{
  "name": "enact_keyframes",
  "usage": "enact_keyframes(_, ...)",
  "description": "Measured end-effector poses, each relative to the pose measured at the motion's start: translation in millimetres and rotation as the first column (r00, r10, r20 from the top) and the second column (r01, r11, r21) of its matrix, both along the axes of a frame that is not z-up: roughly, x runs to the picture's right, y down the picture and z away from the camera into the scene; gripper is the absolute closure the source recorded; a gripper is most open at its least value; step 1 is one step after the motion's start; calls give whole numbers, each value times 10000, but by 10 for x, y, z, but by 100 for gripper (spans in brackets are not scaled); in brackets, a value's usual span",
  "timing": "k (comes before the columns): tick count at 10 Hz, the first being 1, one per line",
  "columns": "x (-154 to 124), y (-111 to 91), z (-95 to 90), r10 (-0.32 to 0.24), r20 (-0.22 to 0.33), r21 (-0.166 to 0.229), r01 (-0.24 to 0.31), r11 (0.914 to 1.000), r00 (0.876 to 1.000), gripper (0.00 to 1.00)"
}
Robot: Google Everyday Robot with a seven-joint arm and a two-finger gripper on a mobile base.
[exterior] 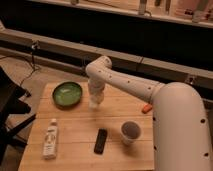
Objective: Place the white sponge in the ceramic bowl
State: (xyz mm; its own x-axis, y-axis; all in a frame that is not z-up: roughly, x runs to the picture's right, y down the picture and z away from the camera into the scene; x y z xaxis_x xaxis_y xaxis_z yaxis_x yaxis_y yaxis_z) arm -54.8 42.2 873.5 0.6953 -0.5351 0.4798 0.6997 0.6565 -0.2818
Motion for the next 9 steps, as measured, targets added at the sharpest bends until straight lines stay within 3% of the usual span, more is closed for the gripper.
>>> enact_keyframes(9, -317, -92, -66, -480, 539, 154, 472, 9988, 9974, 97)
